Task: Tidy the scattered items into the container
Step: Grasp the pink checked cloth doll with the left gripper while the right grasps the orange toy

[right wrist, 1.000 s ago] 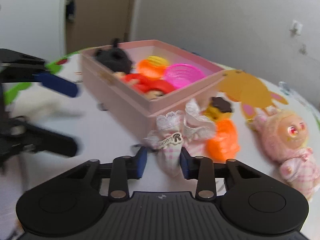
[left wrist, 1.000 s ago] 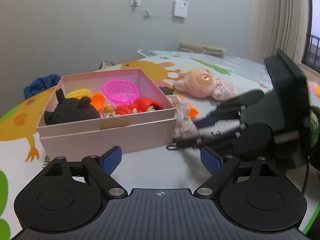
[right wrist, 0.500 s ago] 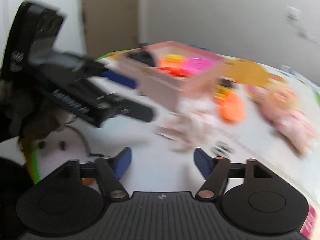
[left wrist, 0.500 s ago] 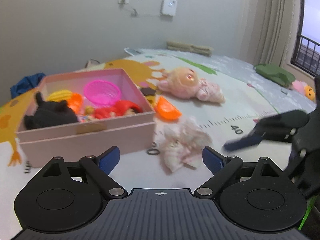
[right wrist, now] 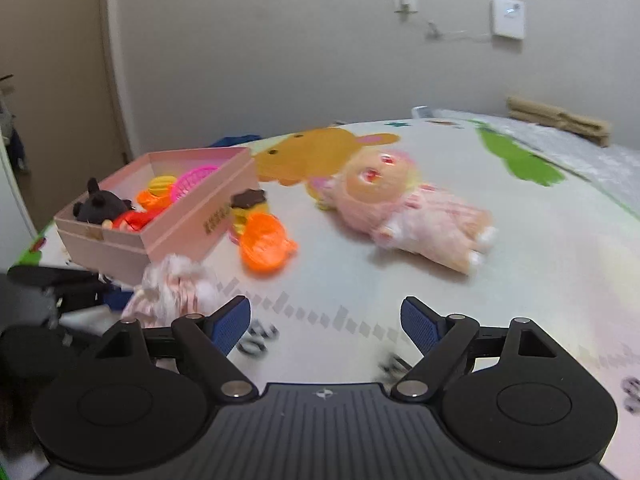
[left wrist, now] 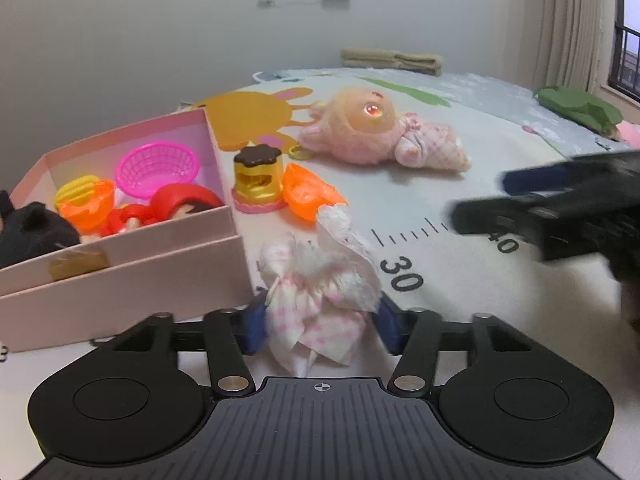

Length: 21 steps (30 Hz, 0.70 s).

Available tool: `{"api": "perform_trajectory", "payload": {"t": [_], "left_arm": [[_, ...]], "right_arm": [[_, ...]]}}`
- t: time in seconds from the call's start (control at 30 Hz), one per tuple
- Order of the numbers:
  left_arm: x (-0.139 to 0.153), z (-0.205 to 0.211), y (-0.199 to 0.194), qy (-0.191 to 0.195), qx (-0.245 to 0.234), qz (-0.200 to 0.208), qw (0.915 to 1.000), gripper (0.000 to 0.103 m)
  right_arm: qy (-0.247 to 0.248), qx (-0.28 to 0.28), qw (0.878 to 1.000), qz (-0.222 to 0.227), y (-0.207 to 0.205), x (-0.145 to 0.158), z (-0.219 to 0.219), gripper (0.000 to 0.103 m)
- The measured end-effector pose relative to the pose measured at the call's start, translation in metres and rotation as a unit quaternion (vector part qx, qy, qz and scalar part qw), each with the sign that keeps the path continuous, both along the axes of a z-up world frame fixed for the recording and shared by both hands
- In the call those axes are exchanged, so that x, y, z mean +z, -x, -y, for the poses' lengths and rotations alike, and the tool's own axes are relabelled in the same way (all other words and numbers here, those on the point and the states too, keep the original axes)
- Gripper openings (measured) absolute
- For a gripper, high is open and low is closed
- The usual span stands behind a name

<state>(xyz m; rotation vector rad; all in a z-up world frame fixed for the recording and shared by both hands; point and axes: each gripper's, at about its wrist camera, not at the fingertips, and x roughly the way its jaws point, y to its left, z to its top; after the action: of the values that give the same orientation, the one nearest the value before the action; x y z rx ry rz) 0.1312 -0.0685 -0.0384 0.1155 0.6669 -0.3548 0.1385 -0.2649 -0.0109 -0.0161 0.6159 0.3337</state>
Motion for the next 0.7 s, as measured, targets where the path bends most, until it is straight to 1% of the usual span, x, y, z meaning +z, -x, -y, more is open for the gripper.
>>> {"api": "perform_trajectory", "payload": {"t": [0.03,0.07,0.2,0.27,0.37,0.4,0.47,0.5,0.57,0.6,0.63,0.67,0.7], "left_arm": [[0.003,-0.004,0.004,0.002,-0.002,0.002,1.0,0.049],[0.006,-0.008,0.008,0.005,-0.004,0.003,1.0,0.047],[0.019,-0.033,0.034,0.009,-0.009,0.008,0.9999,0.047],[0.023,-0.045,0.046,0.013,-0.008,0.006,0.9999,0.046],[0.026,-0.065,0.065,0.016,-0.009,-0.005,0.9998,0.048],[0.026,-0.07,0.069,0.016,-0.01,-0.009,0.9998,0.049],[0.023,-0.08,0.076,0.017,-0.01,-0.02,0.9996,0.05],[0.02,-0.085,0.078,0.018,-0.009,-0.026,0.9995,0.052],[0.016,-0.091,0.08,0.022,-0.003,-0.034,0.9992,0.054],[0.014,-0.094,0.08,0.026,0.001,-0.037,0.999,0.057],[0.013,-0.096,0.08,0.03,0.003,-0.04,0.9988,0.059],[0.012,-0.097,0.079,0.034,0.005,-0.041,0.9986,0.066],[0.012,-0.098,0.079,0.04,0.007,-0.041,0.9984,0.069]], "right_arm": [[-0.004,0.015,1.0,-0.003,-0.01,-0.001,-0.006,0.083],[-0.005,0.026,1.0,-0.004,-0.011,0.001,-0.01,0.083],[0.005,0.061,0.998,0.01,-0.04,-0.004,-0.045,0.083],[0.015,0.065,0.998,0.011,-0.055,-0.009,-0.057,0.083],[0.037,0.062,0.997,0.003,-0.077,-0.02,-0.069,0.078],[0.038,0.061,0.997,-0.003,-0.084,-0.022,-0.071,0.078],[0.033,0.064,0.997,-0.018,-0.092,-0.027,-0.074,0.073],[0.031,0.065,0.997,-0.028,-0.096,-0.03,-0.076,0.063],[0.043,0.065,0.997,-0.026,-0.095,-0.031,-0.081,0.054],[0.047,0.068,0.996,-0.029,-0.093,-0.03,-0.082,0.051],[0.043,0.069,0.996,-0.031,-0.089,-0.028,-0.082,0.051],[0.04,0.068,0.996,-0.031,-0.085,-0.026,-0.081,0.051],[0.042,0.067,0.996,-0.03,-0.078,-0.024,-0.08,0.051]]}}
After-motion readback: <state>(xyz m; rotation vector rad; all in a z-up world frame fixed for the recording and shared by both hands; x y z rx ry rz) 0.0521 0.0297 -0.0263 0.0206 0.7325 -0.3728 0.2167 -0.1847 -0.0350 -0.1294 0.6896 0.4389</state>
